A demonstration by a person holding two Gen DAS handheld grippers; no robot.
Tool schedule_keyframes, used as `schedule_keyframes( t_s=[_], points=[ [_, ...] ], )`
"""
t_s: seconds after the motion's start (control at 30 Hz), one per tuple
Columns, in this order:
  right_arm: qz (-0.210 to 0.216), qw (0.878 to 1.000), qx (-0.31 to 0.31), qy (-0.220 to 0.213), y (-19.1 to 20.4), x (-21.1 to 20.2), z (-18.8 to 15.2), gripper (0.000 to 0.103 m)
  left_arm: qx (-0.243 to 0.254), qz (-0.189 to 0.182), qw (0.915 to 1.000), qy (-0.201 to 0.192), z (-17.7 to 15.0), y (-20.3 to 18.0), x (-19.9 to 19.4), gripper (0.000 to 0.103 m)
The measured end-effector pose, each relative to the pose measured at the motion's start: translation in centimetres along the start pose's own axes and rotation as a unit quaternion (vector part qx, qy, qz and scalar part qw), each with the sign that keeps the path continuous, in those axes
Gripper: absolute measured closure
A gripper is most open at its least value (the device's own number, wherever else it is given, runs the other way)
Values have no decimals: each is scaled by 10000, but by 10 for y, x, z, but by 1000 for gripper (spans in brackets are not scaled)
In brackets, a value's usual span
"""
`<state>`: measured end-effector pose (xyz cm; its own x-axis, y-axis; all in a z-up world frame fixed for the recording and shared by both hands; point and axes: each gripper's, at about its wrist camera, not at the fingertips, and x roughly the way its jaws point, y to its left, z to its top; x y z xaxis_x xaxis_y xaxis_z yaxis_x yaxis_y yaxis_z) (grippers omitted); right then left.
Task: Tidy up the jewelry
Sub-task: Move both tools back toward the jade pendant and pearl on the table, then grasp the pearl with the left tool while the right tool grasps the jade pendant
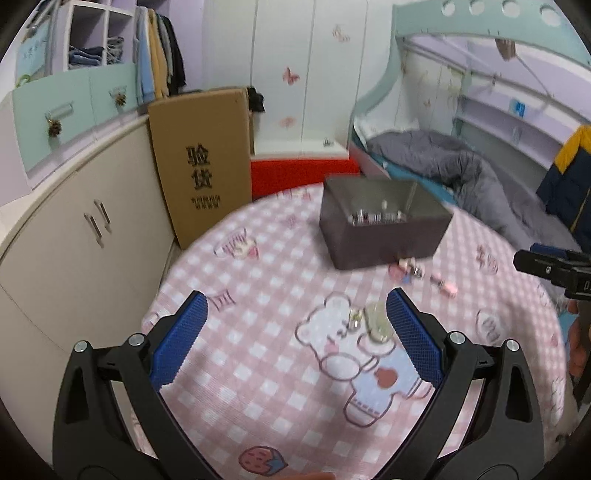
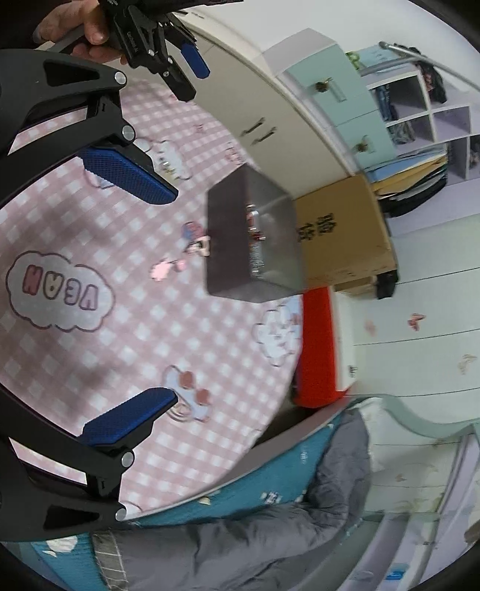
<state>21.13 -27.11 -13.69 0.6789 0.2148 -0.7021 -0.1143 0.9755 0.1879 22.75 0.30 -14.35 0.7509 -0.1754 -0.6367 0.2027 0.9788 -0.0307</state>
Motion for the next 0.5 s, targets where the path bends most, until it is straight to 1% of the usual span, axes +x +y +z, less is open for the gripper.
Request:
schedule_keyframes(
  t_s=[0.07,0.2,0.33,0.4,0.47,0.5],
  points=[
    [21,10000,-1,94,1,5,-5,7,152,27,9997,195,-7,-5,14,8],
    [75,9995,-77,297,9,17,-12,7,306,-24,9982,506,-15,-10,35,8],
    [230,9982,-277,469,23,27,-21,7,476,-39,9958,777,-20,-15,55,8],
    [303,9975,-353,541,30,32,-24,7,530,-100,9954,798,-17,-18,59,8],
    [357,9971,-353,578,34,35,-27,7,589,-110,9949,815,-15,-20,64,12],
    [379,9969,-356,597,36,37,-27,7,613,-150,9942,871,-14,-21,67,19]
  ],
)
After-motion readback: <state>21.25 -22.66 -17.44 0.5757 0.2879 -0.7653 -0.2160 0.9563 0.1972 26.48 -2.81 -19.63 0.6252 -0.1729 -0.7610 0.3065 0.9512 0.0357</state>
